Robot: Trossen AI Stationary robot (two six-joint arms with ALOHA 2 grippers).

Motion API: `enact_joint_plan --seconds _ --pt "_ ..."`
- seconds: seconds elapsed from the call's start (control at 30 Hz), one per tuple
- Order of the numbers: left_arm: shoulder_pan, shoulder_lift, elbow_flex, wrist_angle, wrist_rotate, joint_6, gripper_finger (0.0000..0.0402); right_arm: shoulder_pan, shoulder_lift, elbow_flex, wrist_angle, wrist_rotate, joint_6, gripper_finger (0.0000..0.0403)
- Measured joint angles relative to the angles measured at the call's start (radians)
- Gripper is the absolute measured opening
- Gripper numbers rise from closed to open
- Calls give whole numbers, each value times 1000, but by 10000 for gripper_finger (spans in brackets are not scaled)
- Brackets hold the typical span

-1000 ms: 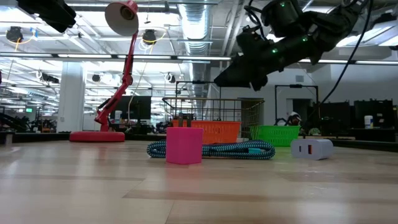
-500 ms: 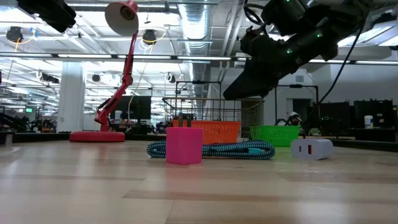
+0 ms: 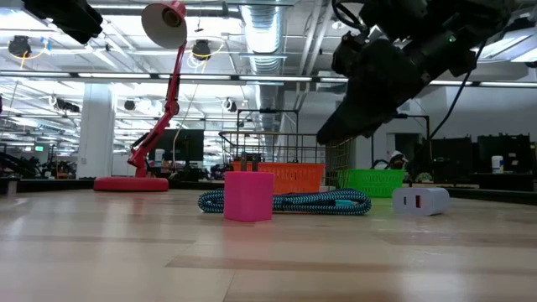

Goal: Pick and place items into bin
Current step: Put the blue charger cable into the green bin

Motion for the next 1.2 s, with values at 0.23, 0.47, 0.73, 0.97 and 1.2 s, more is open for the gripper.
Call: enact_joint_plan --seconds 0.23,0.47,0.73,0.97,1.2 --pt "0 0 0 0 0 1 0 50 0 0 0 35 4 82" --pt "0 0 0 0 0 0 0 99 44 -1 12 154 3 82" --pt "0 0 0 0 0 2 0 109 221 0 126 212 79 82" --pt "0 0 0 0 0 0 0 109 319 27 164 210 80 82" --pt "0 0 0 0 0 -2 0 109 318 36 151 200 67 82"
